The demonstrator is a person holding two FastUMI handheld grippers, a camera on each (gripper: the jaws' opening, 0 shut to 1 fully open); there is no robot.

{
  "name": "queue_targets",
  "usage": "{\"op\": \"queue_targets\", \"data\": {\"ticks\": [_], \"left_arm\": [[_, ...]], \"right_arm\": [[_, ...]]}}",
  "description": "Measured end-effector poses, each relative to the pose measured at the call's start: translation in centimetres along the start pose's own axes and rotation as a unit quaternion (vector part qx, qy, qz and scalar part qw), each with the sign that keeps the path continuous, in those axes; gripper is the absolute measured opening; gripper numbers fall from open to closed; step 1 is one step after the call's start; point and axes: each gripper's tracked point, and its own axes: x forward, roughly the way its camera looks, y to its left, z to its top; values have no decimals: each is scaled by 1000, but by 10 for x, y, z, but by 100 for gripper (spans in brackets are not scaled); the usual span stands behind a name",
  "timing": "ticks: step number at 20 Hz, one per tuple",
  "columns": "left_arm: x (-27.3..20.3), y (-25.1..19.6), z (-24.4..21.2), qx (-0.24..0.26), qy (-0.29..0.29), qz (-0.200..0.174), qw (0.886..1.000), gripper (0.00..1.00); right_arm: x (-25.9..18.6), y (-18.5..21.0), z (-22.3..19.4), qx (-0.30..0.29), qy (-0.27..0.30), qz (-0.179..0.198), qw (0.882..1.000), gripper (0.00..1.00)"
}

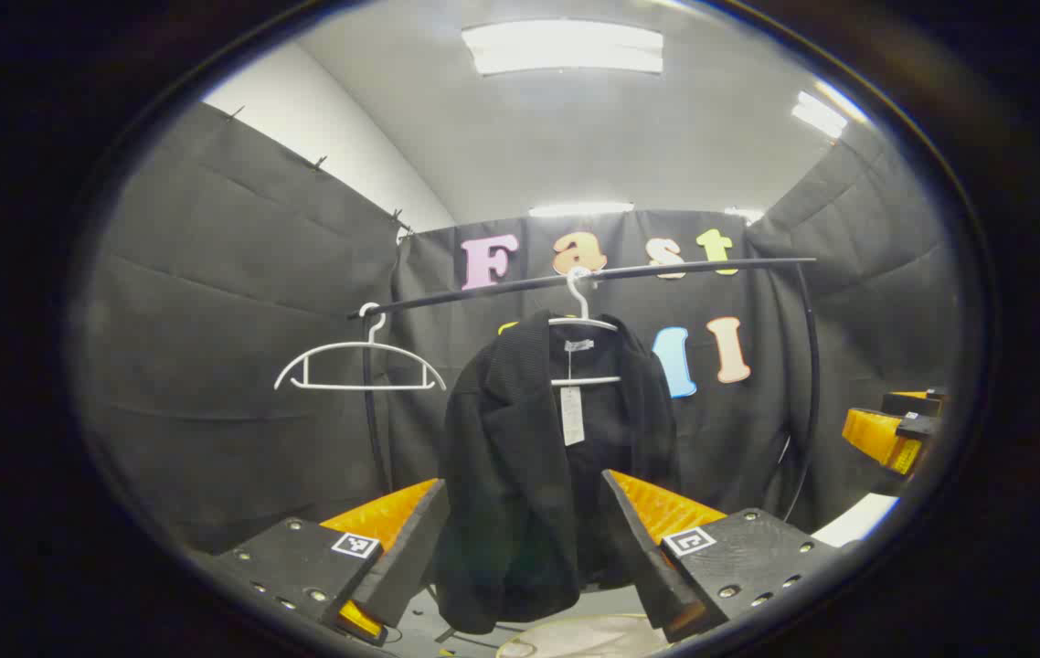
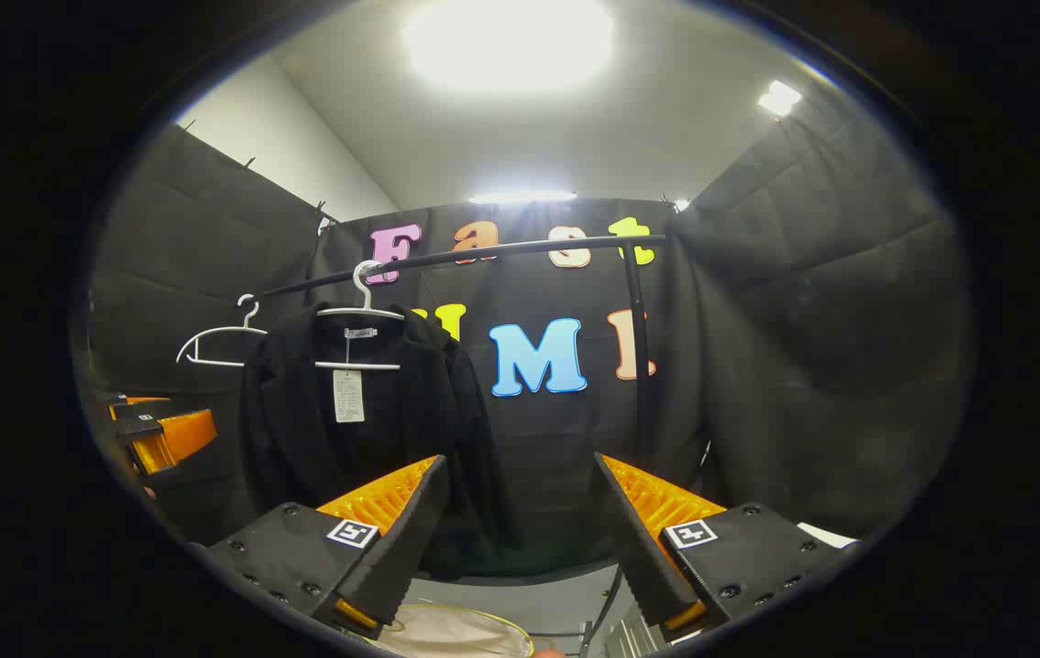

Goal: Grasp the clothes on the hanger with both hands and then place them into the laundry hamper below.

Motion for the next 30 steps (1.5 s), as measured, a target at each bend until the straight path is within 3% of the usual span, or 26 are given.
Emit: {"op": "queue_targets", "data": {"ticks": [17, 26, 30], "left_arm": [[16, 12, -2, -2, -8, -13, 1000, 98], [43, 10, 6, -4, -23, -37, 999, 98], [56, 5, 9, -14, -25, -33, 999, 97]], "right_arm": [[10, 13, 0, -3, -2, -9, 1000, 98], [25, 34, -3, 13, -1, -9, 1000, 98], [45, 42, 0, 8, 0, 8, 1000, 98]]}}
